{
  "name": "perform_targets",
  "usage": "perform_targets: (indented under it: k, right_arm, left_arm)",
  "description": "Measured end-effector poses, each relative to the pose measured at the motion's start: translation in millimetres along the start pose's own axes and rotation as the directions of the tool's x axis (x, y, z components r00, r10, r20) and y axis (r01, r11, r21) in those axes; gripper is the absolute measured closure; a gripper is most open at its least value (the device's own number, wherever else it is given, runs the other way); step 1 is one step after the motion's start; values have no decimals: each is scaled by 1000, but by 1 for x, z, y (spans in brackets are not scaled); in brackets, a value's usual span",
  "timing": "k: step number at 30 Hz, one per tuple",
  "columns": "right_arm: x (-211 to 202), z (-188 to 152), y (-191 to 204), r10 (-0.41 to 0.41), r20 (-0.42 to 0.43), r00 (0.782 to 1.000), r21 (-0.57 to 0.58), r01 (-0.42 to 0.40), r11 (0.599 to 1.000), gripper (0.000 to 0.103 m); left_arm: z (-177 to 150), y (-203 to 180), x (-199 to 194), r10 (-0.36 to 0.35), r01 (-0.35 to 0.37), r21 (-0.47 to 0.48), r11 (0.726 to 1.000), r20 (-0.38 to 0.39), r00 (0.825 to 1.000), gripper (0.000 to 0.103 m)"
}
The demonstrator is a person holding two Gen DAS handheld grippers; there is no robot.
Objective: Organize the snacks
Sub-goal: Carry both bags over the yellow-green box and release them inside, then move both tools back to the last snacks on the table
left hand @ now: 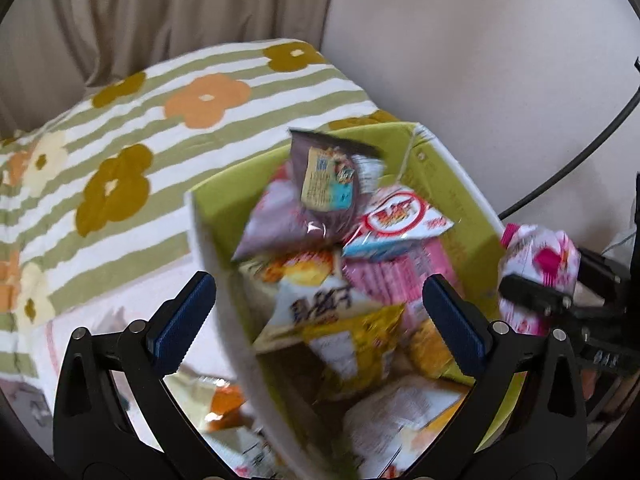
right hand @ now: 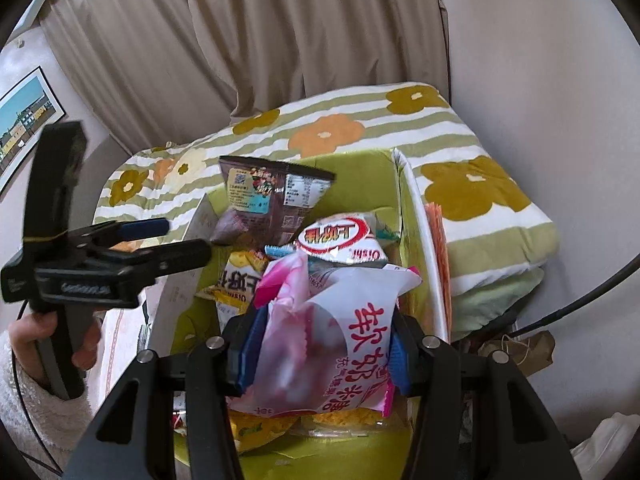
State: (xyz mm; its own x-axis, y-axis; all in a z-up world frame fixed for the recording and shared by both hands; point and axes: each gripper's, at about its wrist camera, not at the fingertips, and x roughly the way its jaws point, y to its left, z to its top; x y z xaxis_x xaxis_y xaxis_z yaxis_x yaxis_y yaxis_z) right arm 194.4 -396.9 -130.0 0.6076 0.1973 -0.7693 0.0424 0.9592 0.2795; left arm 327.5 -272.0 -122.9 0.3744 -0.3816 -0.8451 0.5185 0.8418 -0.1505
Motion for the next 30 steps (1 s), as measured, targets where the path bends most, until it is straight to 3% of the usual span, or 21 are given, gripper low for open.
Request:
perform_targets:
  k: [10,11,14,15,19,25,30]
  right_arm:
    - [16,1,14,-19,-44,999,-47,17,999,52]
    - [17,1,14,-25,-39,999,-45,23,999,47]
    - [16,0,14,-17,-10,1000,-31,17,999,10]
    - [13,-1,14,-11,5,1000,-24,11,1000,4]
    - [2,-9,14,30,36,999,-25,-29,999,3]
    - [-11,-11,29,16,67,998,-94,-10,996,3]
    - [-22,-8,40,91,26,996,-111,-88,990,3]
  left_arm:
    - [-25,38,-20,-7,8,-106,994,9,1000,1]
    - [-27,42,-24,-7,9,-116,993,18,1000,1]
    - [-35,48,-33,14,-11,-129,992,25,1000,1]
    - [-37,49,-35,19,-15,-132,991,25,1000,1]
    - [-55,57,-50,53,-48,-157,986,30,998,1]
    - [-81,73,-75,130,-117,-229,966,39,991,1]
    - [-100,83,-105,215,-186,-275,943,80,973,1]
